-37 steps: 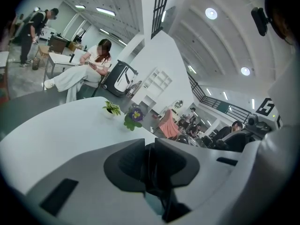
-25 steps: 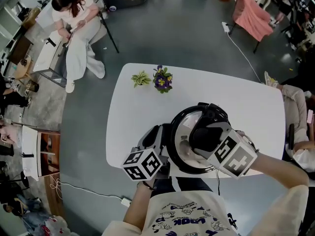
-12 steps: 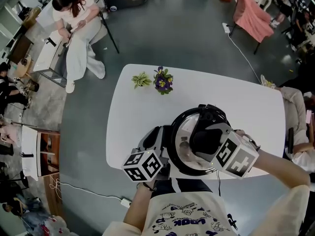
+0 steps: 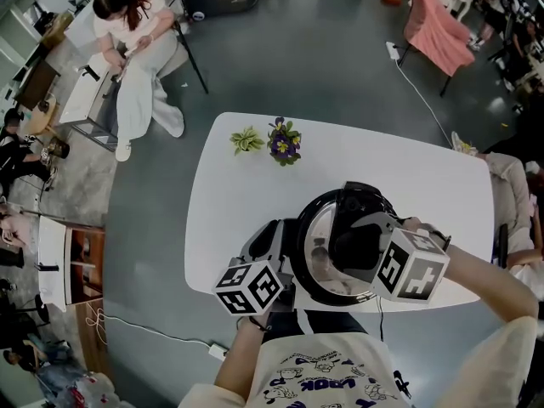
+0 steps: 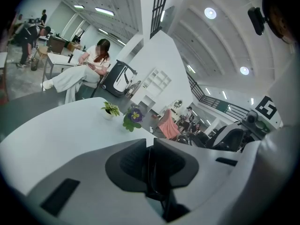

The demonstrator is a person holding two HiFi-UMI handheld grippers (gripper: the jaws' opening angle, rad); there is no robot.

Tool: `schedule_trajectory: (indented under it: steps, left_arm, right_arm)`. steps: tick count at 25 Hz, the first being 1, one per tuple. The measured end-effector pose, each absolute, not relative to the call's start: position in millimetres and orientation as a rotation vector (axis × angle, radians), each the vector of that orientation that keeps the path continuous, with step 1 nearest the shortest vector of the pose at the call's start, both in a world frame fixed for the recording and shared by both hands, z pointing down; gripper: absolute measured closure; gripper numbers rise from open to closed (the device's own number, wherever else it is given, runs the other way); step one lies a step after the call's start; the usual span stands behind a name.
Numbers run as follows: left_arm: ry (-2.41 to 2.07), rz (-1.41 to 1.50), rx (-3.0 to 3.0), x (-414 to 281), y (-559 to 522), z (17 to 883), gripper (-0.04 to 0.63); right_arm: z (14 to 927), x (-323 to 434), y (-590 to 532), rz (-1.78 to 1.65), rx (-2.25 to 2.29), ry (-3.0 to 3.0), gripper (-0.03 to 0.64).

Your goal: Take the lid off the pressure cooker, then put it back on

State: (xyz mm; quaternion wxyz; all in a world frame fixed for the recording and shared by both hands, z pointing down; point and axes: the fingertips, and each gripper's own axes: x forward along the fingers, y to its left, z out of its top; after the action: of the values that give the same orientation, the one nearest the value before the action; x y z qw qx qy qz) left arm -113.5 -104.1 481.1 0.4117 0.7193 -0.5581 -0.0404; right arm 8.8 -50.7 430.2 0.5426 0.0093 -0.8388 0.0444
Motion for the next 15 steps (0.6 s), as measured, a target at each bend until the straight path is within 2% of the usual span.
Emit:
schedule_trajectory:
  steps: [15]
  left_arm:
    - [-1.413,-0.082,1.83,-113.5,-104.3,480.9,0.535]
  right_arm:
    - [430.8,9.0,-49.5,0.114,0.028,-1.998,0.311]
